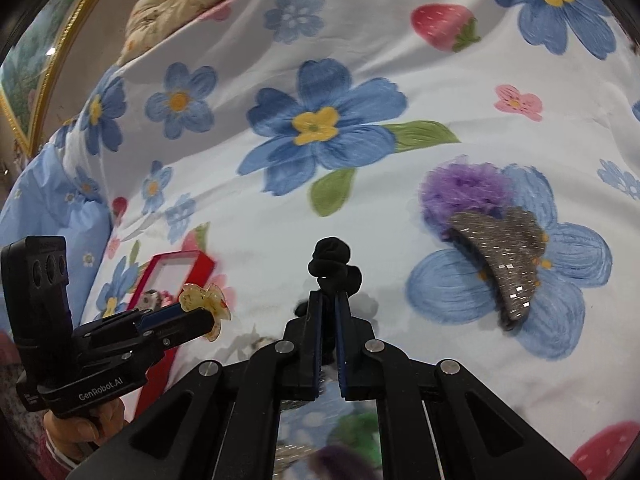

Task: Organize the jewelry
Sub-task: 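Carry the yellow clip and black scrunchie into the red box with both tools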

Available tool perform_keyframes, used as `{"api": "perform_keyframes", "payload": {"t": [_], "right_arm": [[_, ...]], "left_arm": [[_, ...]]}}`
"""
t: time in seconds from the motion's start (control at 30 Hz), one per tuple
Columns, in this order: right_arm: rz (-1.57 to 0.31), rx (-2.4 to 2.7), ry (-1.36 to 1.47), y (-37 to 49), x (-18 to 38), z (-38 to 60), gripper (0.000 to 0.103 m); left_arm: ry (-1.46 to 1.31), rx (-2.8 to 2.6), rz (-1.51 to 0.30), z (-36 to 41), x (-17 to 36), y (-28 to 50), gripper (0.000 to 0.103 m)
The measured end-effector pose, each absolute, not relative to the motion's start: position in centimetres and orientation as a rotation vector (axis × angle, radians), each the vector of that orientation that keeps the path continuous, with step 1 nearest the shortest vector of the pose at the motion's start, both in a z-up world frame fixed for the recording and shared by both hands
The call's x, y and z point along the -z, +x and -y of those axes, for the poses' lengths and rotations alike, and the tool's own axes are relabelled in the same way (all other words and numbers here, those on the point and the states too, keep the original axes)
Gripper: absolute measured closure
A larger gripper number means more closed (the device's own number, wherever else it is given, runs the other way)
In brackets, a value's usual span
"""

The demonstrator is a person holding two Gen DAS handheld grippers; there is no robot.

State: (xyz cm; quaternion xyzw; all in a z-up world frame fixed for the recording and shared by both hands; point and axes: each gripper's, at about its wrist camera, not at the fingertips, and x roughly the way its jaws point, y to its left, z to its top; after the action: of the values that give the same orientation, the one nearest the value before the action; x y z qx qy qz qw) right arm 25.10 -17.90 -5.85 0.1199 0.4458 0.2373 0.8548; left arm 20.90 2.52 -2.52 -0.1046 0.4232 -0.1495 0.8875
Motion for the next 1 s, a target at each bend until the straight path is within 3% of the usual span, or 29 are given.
{"api": "perform_keyframes", "payload": {"t": [1.0], "right_arm": [[-0.931,-0.794,0.157,19.3,3.3,3.1,0.098]], "left_arm": [[-0.359,0.028,-0.836,-18.0,2.5,10.4,0.079]]}}
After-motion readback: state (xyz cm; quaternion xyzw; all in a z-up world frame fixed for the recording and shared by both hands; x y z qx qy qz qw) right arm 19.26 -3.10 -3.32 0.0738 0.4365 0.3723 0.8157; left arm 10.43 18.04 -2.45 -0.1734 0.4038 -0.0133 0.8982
